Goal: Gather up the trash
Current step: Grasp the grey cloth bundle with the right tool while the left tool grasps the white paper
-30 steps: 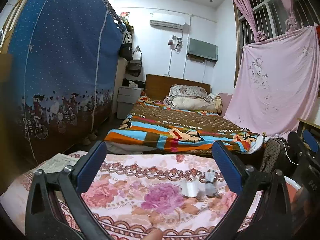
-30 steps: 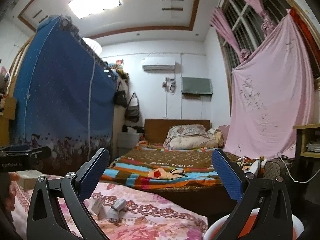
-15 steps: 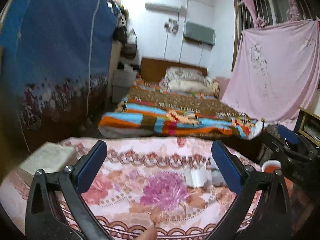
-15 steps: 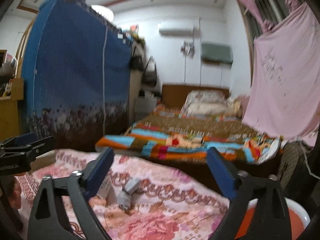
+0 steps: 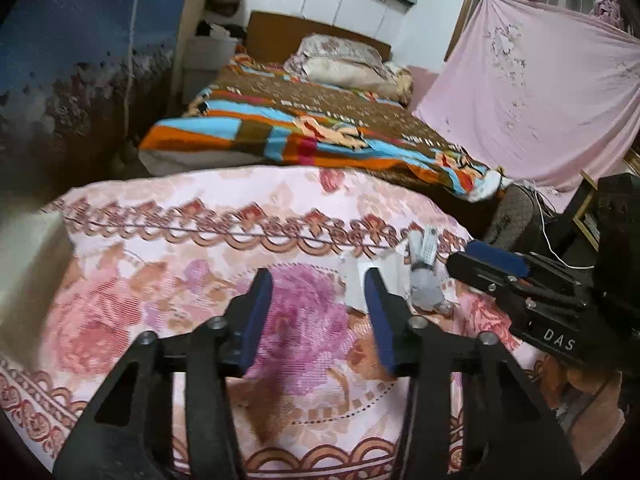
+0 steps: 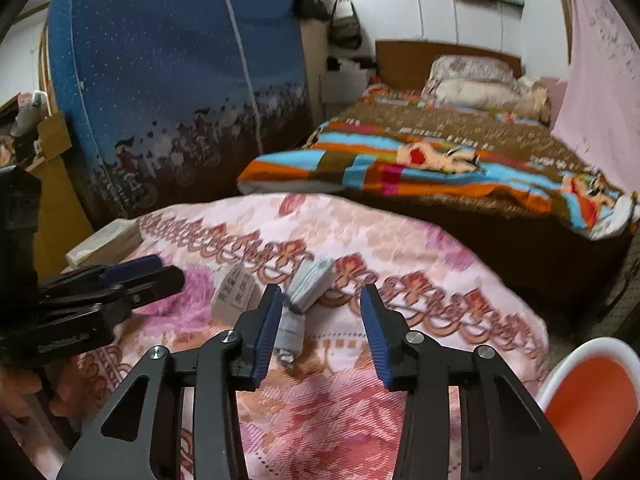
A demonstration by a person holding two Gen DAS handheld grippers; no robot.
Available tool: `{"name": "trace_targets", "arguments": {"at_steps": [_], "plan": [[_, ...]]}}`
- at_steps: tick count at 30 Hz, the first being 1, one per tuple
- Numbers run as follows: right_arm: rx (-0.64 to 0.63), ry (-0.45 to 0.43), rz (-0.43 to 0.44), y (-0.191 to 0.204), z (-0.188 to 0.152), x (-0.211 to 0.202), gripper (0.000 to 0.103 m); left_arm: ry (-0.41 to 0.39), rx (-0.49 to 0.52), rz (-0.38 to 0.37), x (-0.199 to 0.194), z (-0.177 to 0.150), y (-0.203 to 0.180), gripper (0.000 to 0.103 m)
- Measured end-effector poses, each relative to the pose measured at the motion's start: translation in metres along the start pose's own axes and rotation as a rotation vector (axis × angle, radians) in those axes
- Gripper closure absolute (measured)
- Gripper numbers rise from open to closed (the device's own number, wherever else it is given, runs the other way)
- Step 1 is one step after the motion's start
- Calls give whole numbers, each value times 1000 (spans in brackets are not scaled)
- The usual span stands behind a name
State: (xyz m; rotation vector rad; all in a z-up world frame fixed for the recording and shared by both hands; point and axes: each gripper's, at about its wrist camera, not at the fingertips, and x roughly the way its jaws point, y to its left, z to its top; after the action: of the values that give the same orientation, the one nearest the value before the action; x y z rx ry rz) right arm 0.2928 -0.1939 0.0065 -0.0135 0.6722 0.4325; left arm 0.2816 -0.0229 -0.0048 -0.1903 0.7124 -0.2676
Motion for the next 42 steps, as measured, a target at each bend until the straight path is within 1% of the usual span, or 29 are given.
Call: {"name": "trace_targets", "arguments": {"at_steps": [3,8,13,14,16,18,20,22,28,32,36,42], "plan": [[6,44,26,1,-2,7,65,43,-8,-32,9,-1,-3,86],[1,117,30,4,-2,23,67,102,-36,-62,23,-1,-5,95],[-9,140,60,8,-3,27,67,130,-48,-93,29,0,-5,100],[-14,144,63,9,-3,28,68,134,-51,-97,30,0,-5,103],[-22,150,66,11,-3,30,68,138,-50,-96,30,-1,-6,103],[-24,159,74,12,-4,31,72,130,-44,-93,29,0,-8,103],[-28,165,90,13,-5,31,83,122,-33,-89,28,0,-11,103],[-32,163,112,15,-6,30,85,112,-16,-83,25,0,-15,103],[0,131,115,10,-7,25,87,62,39,-66,16,1,-27,103],[19,79,107,7,-6,14,87,21,64,-43,8,1,-30,103],[39,-17,88,3,-7,-5,87,-14,73,-27,-2,1,-28,103],[36,-165,62,4,-9,-35,87,-97,97,-12,-20,1,-39,103]]}}
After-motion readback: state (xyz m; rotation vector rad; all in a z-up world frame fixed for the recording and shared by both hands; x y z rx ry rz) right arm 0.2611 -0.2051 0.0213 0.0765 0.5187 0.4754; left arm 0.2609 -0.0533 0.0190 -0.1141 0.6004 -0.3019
